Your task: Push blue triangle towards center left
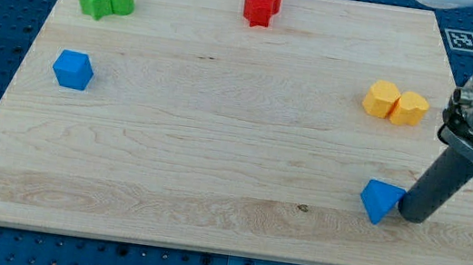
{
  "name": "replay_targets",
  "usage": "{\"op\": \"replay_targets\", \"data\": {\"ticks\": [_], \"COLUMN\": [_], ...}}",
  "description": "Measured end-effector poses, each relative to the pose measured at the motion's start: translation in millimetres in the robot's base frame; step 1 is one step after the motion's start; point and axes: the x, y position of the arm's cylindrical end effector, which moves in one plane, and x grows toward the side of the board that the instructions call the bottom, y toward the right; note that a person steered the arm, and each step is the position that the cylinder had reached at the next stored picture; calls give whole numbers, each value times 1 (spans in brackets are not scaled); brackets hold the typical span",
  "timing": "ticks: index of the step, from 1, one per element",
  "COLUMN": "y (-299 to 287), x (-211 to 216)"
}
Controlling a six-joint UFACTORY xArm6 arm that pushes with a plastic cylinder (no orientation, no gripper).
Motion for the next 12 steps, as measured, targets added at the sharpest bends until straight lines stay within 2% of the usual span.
{"op": "replay_targets", "data": {"ticks": [2, 5, 6, 12], "y": [-8, -65, -91, -279], "x": [10, -25, -46, -82]}}
